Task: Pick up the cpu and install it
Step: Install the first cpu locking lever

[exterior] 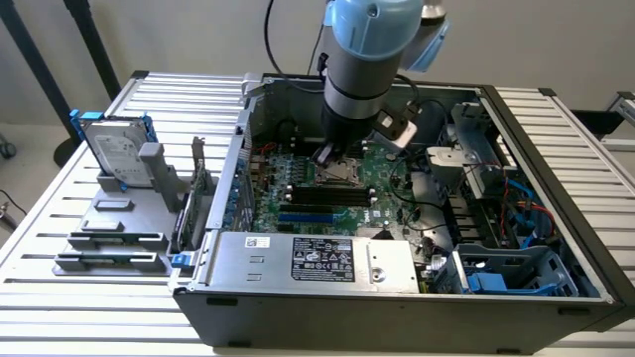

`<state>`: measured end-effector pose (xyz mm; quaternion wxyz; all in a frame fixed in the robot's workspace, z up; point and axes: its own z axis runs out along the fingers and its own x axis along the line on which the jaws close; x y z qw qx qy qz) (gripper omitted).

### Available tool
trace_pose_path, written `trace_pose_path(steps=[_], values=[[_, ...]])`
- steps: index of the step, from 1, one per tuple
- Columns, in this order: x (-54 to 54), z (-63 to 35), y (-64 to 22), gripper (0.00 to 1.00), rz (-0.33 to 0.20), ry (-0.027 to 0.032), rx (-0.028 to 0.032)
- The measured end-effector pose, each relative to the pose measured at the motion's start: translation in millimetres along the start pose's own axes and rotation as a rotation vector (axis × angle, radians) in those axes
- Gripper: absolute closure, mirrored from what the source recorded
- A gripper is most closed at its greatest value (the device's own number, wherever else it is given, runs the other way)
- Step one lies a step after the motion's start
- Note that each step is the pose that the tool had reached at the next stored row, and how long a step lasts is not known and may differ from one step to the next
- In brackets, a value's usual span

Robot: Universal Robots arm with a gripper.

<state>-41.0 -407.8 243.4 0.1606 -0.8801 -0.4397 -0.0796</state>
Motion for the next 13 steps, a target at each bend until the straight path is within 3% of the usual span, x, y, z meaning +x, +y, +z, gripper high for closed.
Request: trace_pose_path(steps=[2,9,13], values=[[-4.6,-4.6,-0.3,0.89,0.000,0.0010,0.0006],[-25.0,-10.5,-13.3,0.89,0.000,0.0039,0.0036],[-33.9,-13.8,-10.5,0.89,0.001,0.0028,0.0047]])
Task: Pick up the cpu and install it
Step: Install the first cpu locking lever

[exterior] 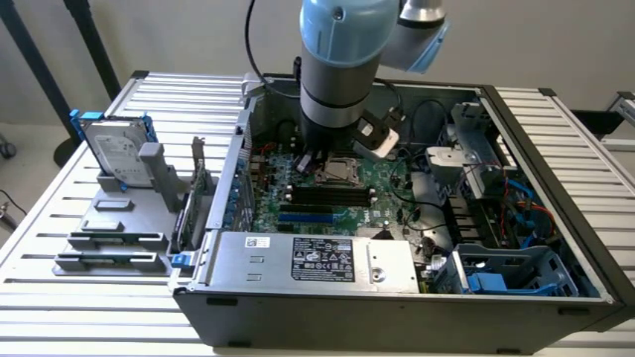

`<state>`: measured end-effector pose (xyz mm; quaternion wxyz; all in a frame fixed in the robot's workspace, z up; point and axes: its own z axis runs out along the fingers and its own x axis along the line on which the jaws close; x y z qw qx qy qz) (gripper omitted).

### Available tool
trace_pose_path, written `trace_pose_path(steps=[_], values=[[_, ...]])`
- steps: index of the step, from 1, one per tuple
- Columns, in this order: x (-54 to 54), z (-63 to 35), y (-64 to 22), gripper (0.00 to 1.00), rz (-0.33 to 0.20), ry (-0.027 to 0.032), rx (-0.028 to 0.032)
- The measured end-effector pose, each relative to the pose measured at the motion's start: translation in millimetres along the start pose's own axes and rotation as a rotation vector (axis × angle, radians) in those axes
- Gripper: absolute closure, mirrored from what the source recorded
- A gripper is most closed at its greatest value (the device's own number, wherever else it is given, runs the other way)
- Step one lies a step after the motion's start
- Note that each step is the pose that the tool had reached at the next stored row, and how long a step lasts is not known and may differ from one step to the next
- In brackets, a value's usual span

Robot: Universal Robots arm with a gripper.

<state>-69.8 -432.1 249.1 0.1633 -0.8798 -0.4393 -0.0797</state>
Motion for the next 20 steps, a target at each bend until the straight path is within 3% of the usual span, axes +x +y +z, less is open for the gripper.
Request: trace_pose_path(steps=[7,14,20], values=[[-4.4,8.4,2.1,0.89,0.000,0.0000,0.0003],[-8.5,17.0,-5.2,0.89,0.001,-0.0003,0.0000],[-6.9,26.7,-6.3,0.89,0.001,0.0000,0.0000]])
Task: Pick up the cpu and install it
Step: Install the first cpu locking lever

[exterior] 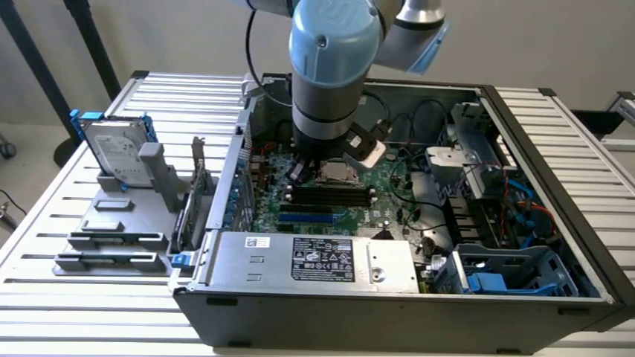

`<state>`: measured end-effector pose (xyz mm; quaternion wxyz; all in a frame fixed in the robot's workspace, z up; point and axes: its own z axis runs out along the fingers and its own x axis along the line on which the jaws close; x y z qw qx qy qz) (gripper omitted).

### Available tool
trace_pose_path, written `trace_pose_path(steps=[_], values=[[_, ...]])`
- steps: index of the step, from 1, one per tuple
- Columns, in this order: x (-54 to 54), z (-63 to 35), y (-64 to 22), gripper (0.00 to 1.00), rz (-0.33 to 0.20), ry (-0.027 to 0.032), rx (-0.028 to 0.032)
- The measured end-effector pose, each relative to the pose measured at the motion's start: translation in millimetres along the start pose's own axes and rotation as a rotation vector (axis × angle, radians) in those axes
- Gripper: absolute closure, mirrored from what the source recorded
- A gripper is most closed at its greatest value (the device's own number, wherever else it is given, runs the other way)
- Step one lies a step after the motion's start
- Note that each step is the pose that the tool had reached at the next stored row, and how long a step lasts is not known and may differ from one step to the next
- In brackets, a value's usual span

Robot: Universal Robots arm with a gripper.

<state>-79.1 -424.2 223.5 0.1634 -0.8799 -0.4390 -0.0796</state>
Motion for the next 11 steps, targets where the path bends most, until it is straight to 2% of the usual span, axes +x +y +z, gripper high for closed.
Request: trace_pose_path(steps=[11], values=[[-2.7,19.2,-1.4,0.89,0.000,-0.0003,-0.0001]])
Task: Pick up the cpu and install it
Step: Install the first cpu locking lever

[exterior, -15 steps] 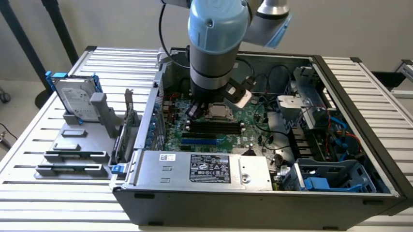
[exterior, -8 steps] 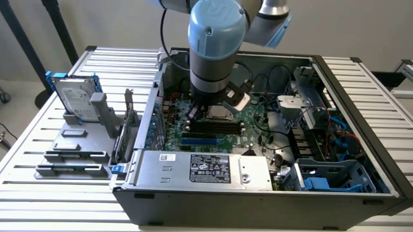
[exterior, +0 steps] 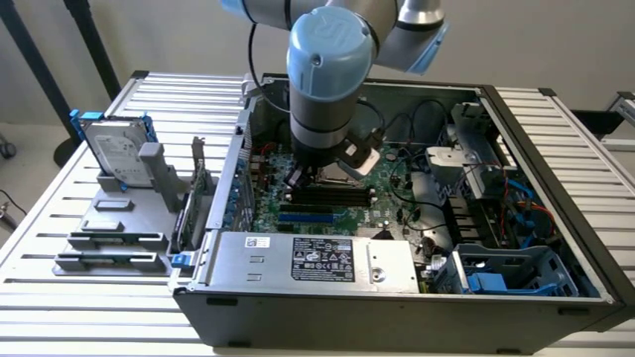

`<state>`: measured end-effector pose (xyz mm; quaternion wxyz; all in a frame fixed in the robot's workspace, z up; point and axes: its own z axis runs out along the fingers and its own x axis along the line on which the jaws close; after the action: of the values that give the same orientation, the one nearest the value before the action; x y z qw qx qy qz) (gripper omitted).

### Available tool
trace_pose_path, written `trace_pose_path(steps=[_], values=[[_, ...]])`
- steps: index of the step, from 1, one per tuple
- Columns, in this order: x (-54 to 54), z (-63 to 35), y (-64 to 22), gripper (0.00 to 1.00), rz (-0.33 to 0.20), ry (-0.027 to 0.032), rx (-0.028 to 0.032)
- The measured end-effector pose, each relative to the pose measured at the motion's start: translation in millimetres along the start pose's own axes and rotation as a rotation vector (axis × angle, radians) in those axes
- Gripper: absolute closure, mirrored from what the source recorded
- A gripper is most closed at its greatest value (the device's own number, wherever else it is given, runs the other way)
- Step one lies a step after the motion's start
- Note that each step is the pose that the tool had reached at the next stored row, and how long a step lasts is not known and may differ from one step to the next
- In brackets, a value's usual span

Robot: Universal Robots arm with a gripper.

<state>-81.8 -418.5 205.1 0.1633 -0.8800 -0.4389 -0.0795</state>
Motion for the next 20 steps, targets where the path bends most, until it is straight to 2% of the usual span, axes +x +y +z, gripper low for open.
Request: trace_pose_path(steps=[6,20], values=[[0.7,6.8,-0.9,0.89,0.000,0.0003,0.0000],[1.7,16.2,-1.8,0.89,0.000,-0.0080,-0.0057]])
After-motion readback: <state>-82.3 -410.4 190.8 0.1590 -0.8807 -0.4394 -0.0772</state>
